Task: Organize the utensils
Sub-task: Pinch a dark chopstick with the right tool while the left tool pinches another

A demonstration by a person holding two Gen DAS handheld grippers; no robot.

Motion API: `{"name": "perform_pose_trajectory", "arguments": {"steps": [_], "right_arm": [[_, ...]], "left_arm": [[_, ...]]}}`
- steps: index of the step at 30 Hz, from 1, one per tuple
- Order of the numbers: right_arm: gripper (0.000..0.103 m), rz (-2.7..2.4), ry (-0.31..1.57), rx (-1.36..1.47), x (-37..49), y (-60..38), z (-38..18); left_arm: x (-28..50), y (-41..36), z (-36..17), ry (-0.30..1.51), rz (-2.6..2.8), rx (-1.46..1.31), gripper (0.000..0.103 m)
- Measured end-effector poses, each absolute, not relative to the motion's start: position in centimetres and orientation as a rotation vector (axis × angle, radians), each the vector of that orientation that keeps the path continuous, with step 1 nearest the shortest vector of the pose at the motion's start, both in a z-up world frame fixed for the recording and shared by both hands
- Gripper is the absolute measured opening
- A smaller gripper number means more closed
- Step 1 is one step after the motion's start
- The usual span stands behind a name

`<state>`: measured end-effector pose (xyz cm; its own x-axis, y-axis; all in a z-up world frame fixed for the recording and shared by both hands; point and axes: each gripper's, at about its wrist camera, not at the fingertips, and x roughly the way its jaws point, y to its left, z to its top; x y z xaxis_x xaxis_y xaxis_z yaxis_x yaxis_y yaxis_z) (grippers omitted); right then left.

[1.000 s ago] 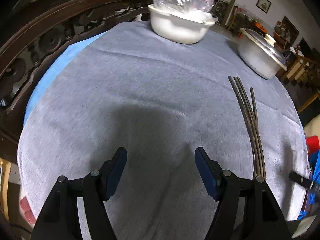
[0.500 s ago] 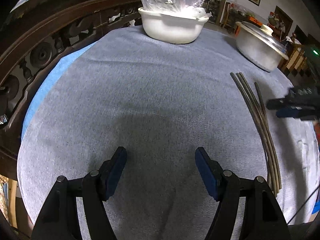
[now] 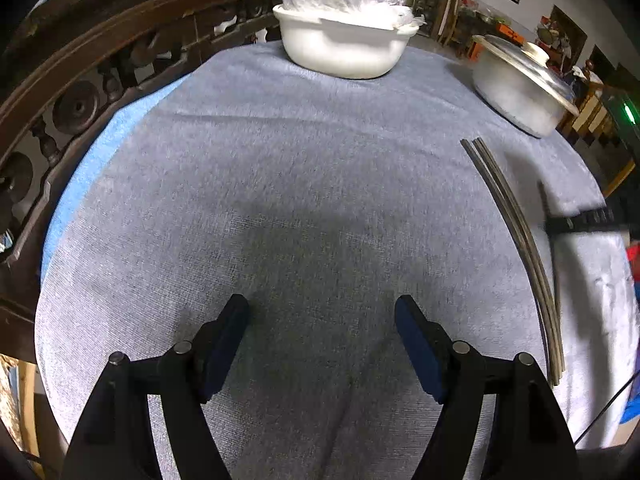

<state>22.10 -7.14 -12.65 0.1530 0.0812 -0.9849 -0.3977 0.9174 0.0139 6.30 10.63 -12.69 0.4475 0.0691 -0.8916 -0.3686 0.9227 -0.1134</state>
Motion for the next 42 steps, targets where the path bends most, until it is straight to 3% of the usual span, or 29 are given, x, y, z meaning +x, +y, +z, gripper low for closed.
{"name": "perform_pose_trajectory", "arguments": {"steps": [11, 22, 28, 31, 33, 38, 42], "right_arm": [[0.007, 0.347, 1.379, -0.295, 19.6, -13.8, -12.8], [0.007, 0.392, 1.367, -0.185, 19.2, -17.5, -12.8], [0.007, 0.409, 1.369, -0.157, 19.5, -20.3, -12.1], [0.007, 0.411, 1.37, -0.161, 19.8, -21.1, -11.9], [0.007, 0.412, 1.371, -0.163, 19.8, -20.8, -11.9], [0.007, 0.423, 1.39, -0.182, 20.9, -20.7, -12.6], [0.007, 0.435, 1.41, -0.222, 20.9, -20.3, -12.9]], "left_arm": [[13.9, 9.3, -10.2, 1.148, 0.117, -0.356, 0.076], [22.9, 4.3, -11.8, 1.348, 0.038, -0.412, 0.074], [24.6, 1.6, -12.8, 1.425, 0.132, -0.284, 0.06], [25.0, 0.5, -12.8, 1.443, 0.159, -0.193, 0.042], [25.3, 0.0, -12.7, 1.462, 0.135, -0.14, 0.015], [25.4, -0.5, -12.9, 1.545, 0.006, 0.006, 0.006], [24.1, -0.5, -13.2, 1.601, -0.053, 0.19, 0.006]]}}
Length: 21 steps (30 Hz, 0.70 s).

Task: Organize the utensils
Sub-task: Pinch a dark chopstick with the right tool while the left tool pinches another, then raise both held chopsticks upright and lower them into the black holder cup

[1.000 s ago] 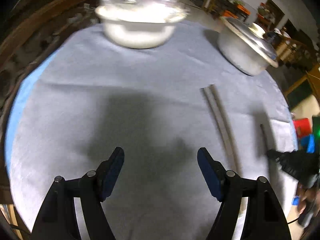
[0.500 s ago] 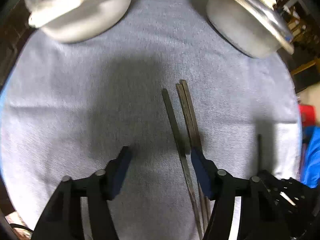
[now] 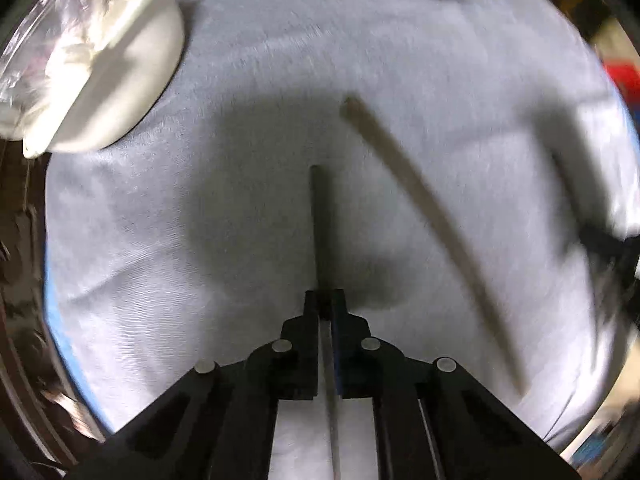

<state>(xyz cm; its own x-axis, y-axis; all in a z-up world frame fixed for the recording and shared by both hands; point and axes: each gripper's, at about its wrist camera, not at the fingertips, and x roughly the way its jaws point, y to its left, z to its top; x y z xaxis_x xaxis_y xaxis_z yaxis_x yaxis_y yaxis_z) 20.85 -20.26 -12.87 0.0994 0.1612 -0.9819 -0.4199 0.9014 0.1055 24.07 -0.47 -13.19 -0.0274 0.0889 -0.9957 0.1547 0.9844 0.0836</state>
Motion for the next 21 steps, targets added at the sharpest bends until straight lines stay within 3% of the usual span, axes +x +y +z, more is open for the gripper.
{"name": "perform_pose_trajectory", "arguments": {"steps": [21], "right_arm": [[0.007, 0.444, 1.606, -0.228, 22.1, -18.9, -13.4]], "left_arm": [[19.3, 5.2, -12.9, 1.692, -0.054, 0.019, 0.006]]}}
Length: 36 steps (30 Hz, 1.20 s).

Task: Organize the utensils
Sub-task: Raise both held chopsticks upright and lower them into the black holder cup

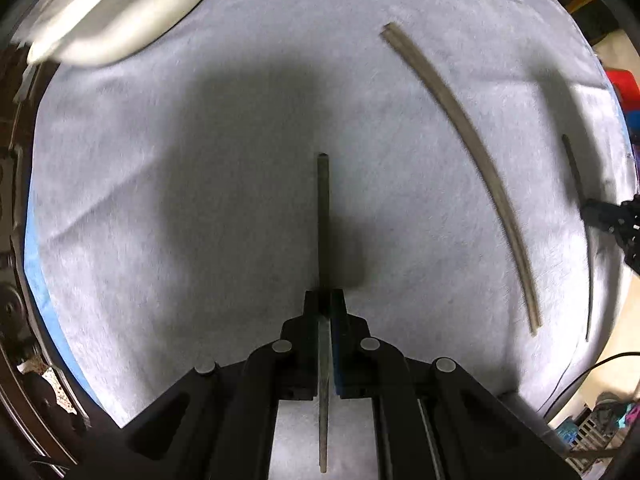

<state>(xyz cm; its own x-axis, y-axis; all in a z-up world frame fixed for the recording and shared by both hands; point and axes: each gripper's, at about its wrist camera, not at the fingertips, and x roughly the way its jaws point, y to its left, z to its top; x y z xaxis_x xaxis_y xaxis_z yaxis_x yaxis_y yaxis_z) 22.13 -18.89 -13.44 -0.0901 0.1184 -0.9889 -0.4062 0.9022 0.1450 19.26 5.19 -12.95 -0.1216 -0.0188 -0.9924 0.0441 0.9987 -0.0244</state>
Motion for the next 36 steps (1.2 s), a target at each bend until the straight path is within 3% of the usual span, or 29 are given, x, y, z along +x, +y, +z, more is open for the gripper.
{"name": "perform_pose_trajectory", "arguments": {"steps": [6, 16, 36], "right_arm": [[0.007, 0.407, 1.557, -0.19, 21.8, -19.6, -12.6], [0.007, 0.375, 1.329, 0.013, 17.2, -24.2, -6.1], [0.007, 0.385, 1.015, 0.237, 7.1, -27.3, 3.4]], "left_arm": [[17.1, 6.7, -11.3, 1.604, -0.042, -0.077, 0.006], [9.0, 12.1, -5.7, 1.326, 0.023, -0.304, 0.005], [-2.2, 14.3, 3.5, 0.88, 0.129, -0.61, 0.005]]}}
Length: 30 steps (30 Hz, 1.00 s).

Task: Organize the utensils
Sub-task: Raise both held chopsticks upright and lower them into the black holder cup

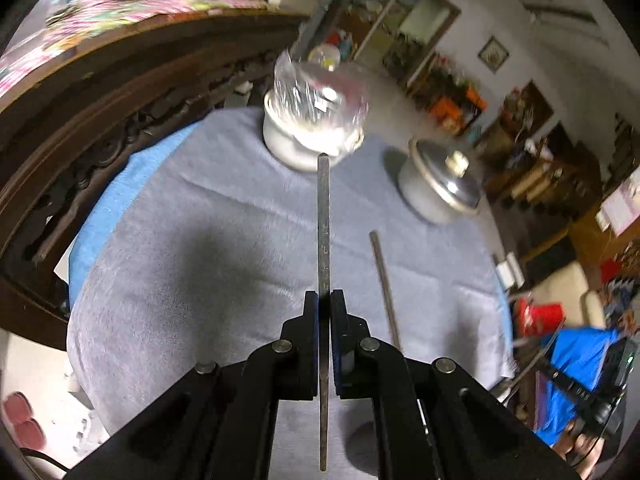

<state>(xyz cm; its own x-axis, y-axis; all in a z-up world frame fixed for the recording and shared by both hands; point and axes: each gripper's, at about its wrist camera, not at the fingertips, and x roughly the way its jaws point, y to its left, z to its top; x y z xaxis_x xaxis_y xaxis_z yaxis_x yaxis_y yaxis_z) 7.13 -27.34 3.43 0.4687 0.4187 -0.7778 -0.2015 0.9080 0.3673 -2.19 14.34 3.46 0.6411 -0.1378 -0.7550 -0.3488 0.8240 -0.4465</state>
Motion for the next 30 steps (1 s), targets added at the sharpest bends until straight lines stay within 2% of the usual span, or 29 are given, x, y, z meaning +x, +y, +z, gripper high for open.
{"name": "perform_pose_trajectory", "arguments": {"steps": [17, 30], "right_arm": [[0.007, 0.454, 0.77, 0.422, 2.1, -28.0, 10.0], [0.007, 0.466, 0.702, 0.407, 0.3, -24.6, 9.7]], "left_arm": [[-7.0, 11.8, 9.5, 0.559, 0.109, -0.723, 0.005], [-7.7, 7.3, 8.4, 0.458, 0.149, -0.641, 0.005]]}}
